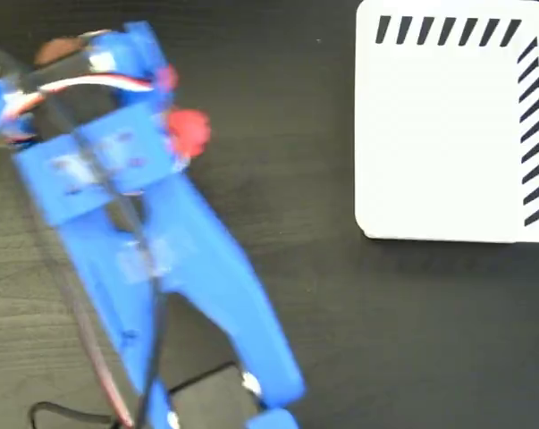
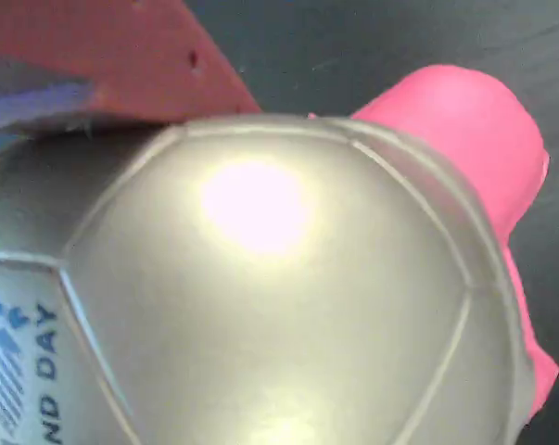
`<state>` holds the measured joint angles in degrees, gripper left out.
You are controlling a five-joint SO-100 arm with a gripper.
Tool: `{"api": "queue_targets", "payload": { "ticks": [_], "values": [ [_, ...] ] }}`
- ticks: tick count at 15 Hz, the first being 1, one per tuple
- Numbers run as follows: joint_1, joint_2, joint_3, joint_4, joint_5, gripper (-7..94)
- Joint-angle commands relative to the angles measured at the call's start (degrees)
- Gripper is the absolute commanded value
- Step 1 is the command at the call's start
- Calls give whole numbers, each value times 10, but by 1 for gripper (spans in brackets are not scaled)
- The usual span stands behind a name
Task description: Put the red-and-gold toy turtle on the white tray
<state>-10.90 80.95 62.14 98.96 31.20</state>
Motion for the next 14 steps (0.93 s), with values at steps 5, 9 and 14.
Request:
{"api": "queue_targets", "payload": {
  "ticks": [5, 9, 14],
  "values": [
    [266, 31, -54, 34, -170, 0],
    [367, -39, -122, 44, -216, 0],
    [395, -135, -165, 41, -213, 0]
  ]
}}
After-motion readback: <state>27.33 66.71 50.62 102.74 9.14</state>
